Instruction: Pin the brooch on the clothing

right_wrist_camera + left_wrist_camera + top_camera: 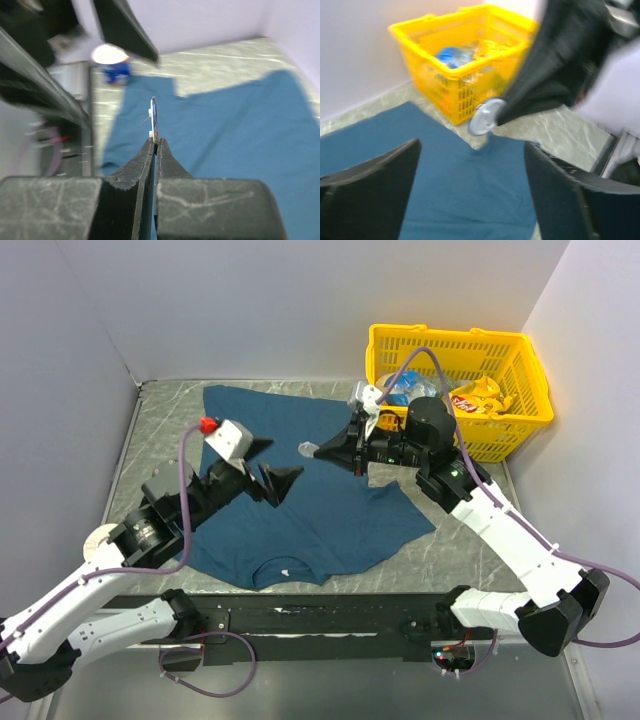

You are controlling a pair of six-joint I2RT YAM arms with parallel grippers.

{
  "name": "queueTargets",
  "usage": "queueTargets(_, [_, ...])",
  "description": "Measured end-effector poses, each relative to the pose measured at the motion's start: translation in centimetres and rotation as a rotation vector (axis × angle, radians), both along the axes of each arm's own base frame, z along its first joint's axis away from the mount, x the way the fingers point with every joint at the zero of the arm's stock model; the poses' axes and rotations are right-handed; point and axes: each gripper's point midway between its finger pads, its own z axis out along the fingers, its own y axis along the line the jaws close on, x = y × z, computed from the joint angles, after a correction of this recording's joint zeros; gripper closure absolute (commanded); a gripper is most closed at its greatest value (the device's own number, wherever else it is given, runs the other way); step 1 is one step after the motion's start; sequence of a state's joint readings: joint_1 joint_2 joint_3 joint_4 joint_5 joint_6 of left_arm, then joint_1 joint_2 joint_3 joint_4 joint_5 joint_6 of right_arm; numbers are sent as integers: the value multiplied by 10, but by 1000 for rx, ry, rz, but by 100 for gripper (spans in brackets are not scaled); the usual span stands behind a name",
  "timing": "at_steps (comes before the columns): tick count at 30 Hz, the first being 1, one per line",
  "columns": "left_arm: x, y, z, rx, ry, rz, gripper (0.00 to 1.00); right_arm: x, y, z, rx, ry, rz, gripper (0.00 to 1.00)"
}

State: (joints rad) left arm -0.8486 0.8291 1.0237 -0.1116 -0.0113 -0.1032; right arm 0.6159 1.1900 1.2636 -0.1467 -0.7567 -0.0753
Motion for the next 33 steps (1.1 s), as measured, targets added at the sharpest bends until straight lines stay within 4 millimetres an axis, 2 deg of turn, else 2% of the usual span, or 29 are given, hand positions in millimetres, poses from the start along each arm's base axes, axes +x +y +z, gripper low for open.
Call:
queueTargets(2, [9, 10, 13, -34, 41, 77, 4, 11, -5, -1, -24, -45, -68, 100])
queueTargets(5, [23, 22, 46, -105, 92, 148, 5, 23, -8, -2, -70, -146, -162, 100])
queueTargets(9, [36, 24, 85, -198, 164, 122, 7, 27, -7, -8, -127, -324, -239, 100])
queueTargets(13, [51, 12, 84, -219, 283, 35, 7, 33, -10, -14, -171, -502, -310, 100])
queueTargets(16, [61, 0, 70, -235, 412, -52, 11, 45, -15, -10, -199, -626, -377, 100])
queueTargets(20, [68, 1, 57, -276, 555, -112, 24, 59, -23, 7, -214, -798, -481, 100])
queueTargets(26, [63, 6, 62, -338, 648, -190, 27, 78, -23, 38, -239, -1071, -642, 100])
queueTargets(33, [58, -3, 65, -382, 699, -281, 32, 89, -5, 30, -337, -1347, -765, 100])
